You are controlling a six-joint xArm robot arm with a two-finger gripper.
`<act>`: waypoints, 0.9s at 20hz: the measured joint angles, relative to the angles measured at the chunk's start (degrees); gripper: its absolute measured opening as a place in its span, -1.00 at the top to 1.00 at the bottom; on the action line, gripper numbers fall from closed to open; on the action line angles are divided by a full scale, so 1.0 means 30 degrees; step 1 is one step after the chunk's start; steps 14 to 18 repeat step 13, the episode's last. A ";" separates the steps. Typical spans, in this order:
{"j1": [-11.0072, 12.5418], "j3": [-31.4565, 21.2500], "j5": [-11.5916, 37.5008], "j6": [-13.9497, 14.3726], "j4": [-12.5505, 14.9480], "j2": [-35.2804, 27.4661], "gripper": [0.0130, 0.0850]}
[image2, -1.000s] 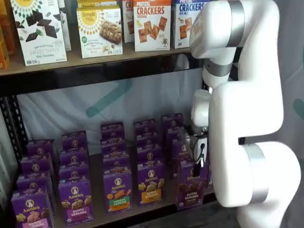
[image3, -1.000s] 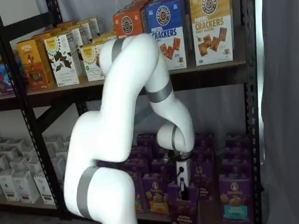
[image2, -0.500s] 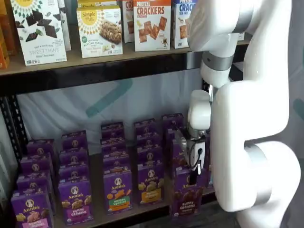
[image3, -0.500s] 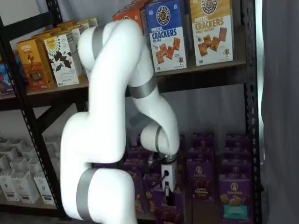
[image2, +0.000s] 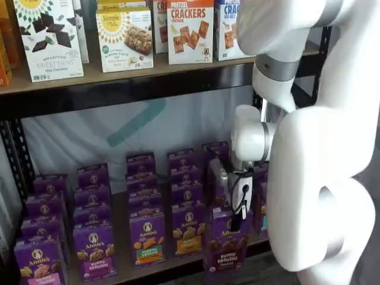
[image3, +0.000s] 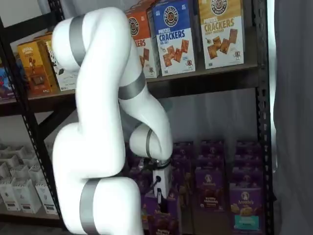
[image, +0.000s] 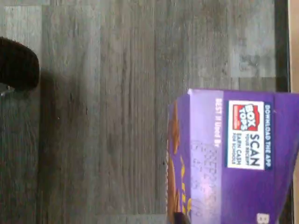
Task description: Pick up the purple box with a brown patch in the center, on the bottom shelf, the fifth box from the left
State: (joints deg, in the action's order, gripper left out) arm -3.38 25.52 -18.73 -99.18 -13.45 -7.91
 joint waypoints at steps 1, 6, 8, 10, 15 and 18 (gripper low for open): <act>-0.0112 -0.0272 -0.0222 0.0214 0.0077 0.0598 0.67; -0.0440 -0.1110 -0.1736 0.1827 0.1291 0.3086 0.67; -0.0629 -0.1373 -0.2496 0.2669 0.1945 0.4209 0.67; -0.0800 -0.1573 -0.2962 0.3050 0.2133 0.5074 0.67; -0.1074 -0.1721 -0.3868 0.3561 0.2316 0.6375 0.67; -0.1074 -0.1721 -0.3868 0.3561 0.2316 0.6375 0.67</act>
